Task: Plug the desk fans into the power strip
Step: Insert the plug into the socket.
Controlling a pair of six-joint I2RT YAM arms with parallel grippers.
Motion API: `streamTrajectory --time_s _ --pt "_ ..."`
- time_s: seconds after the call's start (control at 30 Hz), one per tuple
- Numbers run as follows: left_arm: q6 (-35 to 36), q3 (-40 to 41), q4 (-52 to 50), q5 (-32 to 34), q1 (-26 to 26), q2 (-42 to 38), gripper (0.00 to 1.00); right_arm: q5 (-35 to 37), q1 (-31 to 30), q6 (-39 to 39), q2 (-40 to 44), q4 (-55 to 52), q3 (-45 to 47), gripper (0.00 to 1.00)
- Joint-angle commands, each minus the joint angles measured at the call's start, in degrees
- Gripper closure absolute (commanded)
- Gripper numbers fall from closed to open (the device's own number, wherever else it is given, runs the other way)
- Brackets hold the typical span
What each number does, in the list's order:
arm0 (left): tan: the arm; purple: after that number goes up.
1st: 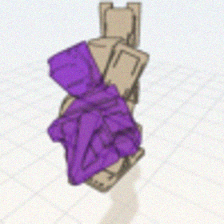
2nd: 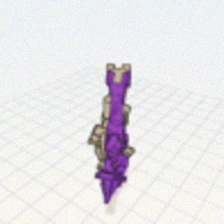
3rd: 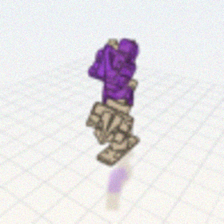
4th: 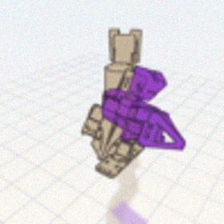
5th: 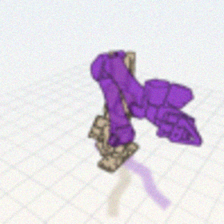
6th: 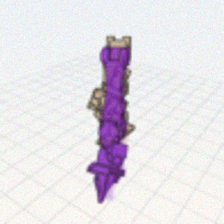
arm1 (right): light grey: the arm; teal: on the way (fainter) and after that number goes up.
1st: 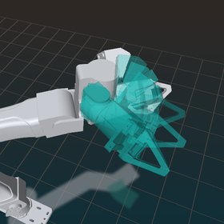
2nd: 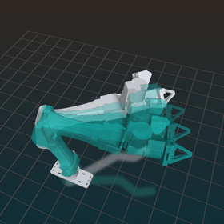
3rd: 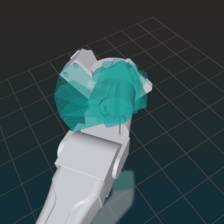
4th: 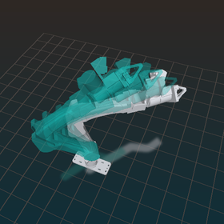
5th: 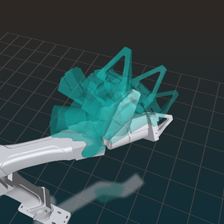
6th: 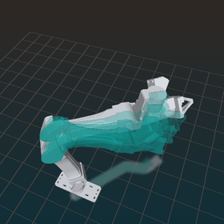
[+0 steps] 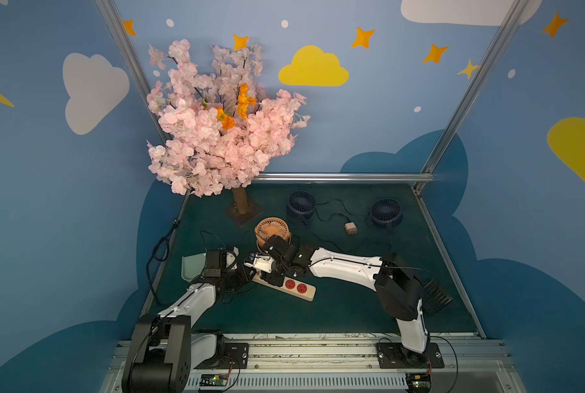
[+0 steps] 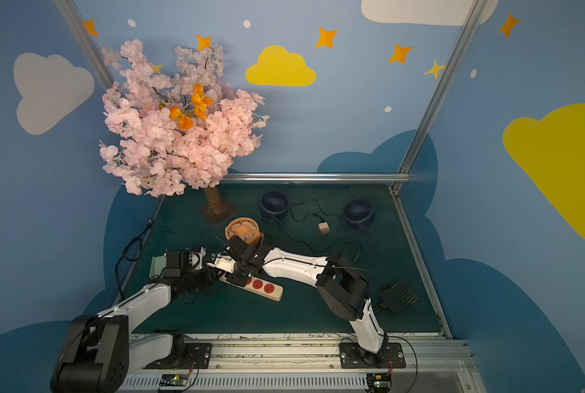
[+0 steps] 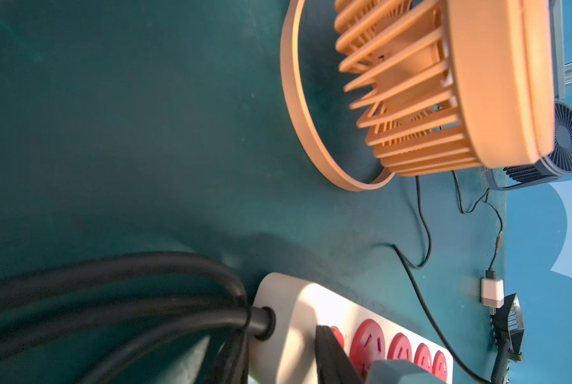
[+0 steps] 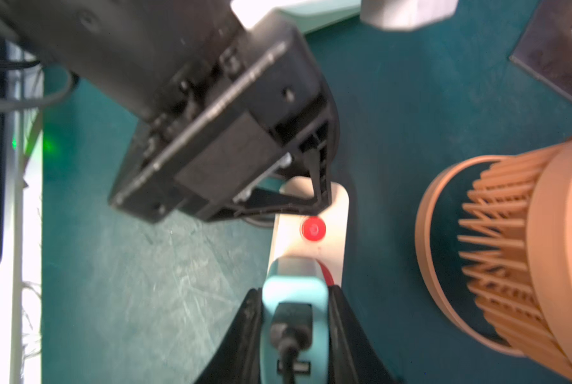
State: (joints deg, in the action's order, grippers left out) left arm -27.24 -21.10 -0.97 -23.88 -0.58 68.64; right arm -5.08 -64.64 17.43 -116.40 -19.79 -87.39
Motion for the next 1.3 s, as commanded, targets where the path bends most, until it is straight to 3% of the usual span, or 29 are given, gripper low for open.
streamTrajectory --time_s 0.0,0.67,1.03,1.27 --pt "1.1 -0.1 -1.1 0.0 -0.1 1.2 0.63 3.8 0.3 1.3 -6.5 -7.9 5.9 1.00" --pt "1.1 -0.1 -0.6 -0.5 -0.1 1.7 0.64 4.3 3.5 0.9 -5.2 -5.4 12.3 1.00" --pt "1.2 -0.1 -0.4 -0.9 -0.1 1.9 0.64 6.3 1.4 2.5 -6.2 -4.6 17.6 1.00" --pt "1.4 -0.2 -0.3 -1.4 -0.1 2.4 0.64 4.1 3.9 -0.2 -6.6 -2.5 20.9 1.00"
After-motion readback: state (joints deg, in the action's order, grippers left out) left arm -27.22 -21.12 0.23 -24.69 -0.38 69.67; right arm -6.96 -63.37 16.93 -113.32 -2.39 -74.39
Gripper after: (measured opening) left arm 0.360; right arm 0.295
